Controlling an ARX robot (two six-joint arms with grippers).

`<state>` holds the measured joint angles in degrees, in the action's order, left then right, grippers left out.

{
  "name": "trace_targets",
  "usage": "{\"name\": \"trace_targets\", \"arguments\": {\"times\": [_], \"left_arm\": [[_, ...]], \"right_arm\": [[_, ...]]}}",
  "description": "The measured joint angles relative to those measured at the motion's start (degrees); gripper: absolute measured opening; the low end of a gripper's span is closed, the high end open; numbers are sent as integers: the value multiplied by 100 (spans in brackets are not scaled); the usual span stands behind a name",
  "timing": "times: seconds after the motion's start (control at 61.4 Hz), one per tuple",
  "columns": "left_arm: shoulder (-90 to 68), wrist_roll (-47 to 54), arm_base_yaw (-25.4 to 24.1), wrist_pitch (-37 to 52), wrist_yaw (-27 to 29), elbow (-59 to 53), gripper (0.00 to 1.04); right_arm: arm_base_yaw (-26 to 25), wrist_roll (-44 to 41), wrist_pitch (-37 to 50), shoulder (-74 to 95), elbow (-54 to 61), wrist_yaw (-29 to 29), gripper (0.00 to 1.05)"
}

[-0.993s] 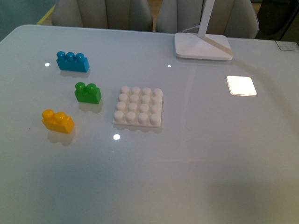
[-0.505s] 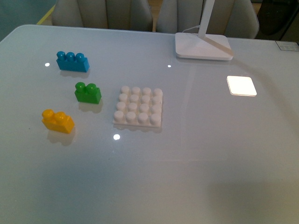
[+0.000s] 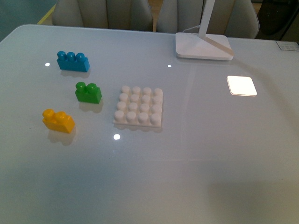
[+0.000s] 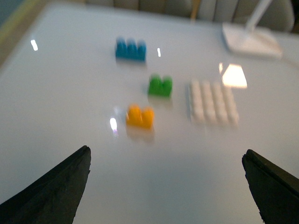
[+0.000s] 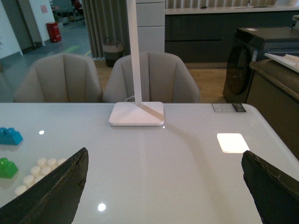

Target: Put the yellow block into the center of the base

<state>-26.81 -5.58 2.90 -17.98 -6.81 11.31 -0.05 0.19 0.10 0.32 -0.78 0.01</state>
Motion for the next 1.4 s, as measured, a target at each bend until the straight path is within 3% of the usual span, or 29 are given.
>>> {"name": "trace_targets", "arguments": {"times": [0.293,0.57,0.863,1.4], "left_arm": [[-3683,-289,649,3099,433,503,97],[-6363,127,1010,5174,494,975,97],[-8019,625,920,5840,271,1631,97],[-9777,833,380,5849,227,2909,97]], "right_arm": [[0,0,0,0,0,0,96],[0,0,0,0,0,0,96],[0,0,0,0,0,0,96],[0,0,0,0,0,0,96]]}}
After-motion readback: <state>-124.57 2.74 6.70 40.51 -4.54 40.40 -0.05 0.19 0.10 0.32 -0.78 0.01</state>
